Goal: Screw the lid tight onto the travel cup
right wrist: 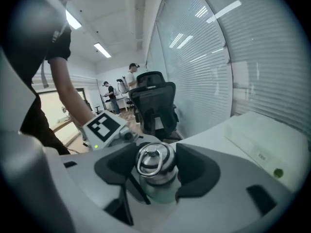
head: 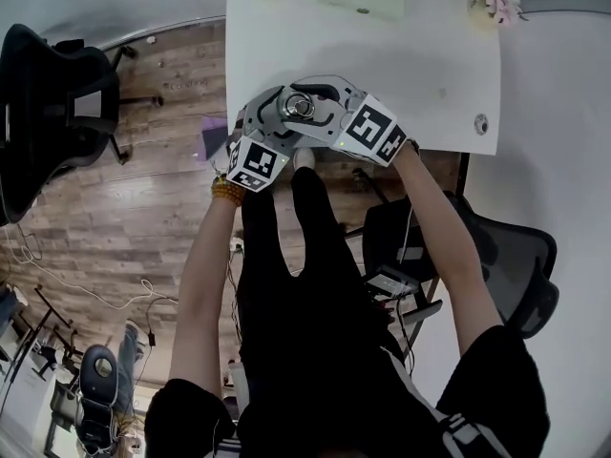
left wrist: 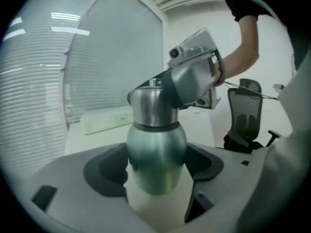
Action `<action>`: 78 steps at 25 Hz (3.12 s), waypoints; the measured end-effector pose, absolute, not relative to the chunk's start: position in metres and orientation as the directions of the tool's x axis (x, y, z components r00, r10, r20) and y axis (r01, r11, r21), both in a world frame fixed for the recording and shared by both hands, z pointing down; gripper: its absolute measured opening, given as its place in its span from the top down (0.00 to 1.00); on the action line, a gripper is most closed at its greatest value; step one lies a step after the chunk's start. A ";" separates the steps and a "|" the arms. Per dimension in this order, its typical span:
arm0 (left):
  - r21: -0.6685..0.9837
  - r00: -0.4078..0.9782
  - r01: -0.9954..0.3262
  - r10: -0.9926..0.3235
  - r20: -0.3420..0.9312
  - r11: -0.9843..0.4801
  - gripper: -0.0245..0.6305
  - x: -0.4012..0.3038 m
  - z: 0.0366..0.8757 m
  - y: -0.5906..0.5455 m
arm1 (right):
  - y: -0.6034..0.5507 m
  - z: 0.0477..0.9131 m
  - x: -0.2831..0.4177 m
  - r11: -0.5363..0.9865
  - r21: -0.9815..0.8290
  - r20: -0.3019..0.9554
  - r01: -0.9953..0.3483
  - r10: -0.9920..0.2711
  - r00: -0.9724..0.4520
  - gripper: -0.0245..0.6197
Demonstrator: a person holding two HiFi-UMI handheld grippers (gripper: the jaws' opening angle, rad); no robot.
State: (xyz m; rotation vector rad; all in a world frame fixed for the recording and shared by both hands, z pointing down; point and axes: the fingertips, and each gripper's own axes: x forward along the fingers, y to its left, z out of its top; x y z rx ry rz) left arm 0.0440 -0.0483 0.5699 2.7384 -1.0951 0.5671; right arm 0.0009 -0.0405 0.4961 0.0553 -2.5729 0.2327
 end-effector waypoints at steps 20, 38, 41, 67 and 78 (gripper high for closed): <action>0.014 0.401 -0.899 -0.809 0.429 -0.439 0.41 0.035 0.572 -0.056 | -0.052 0.501 0.004 0.936 0.037 0.537 -0.350 -0.314 -0.783 0.56; -0.015 0.500 -0.826 -0.746 0.440 -0.563 0.32 0.018 0.568 -0.049 | -0.035 0.477 -0.005 0.968 0.054 0.516 -0.243 -0.236 -0.824 0.41; 0.007 0.381 -0.907 -0.812 0.442 -0.421 0.33 0.024 0.564 -0.054 | -0.044 0.481 -0.005 0.936 0.076 0.542 -0.345 -0.329 -0.774 0.55; -0.040 0.722 -0.563 -0.515 0.462 -0.825 0.37 0.025 0.566 -0.052 | -0.033 0.488 -0.007 0.999 -0.001 0.542 -0.048 -0.040 -0.839 0.41; 0.030 0.409 -0.897 -0.802 0.436 -0.441 0.41 0.019 0.561 -0.059 | -0.049 0.495 -0.020 0.976 0.033 0.718 -0.213 -0.172 -0.674 0.57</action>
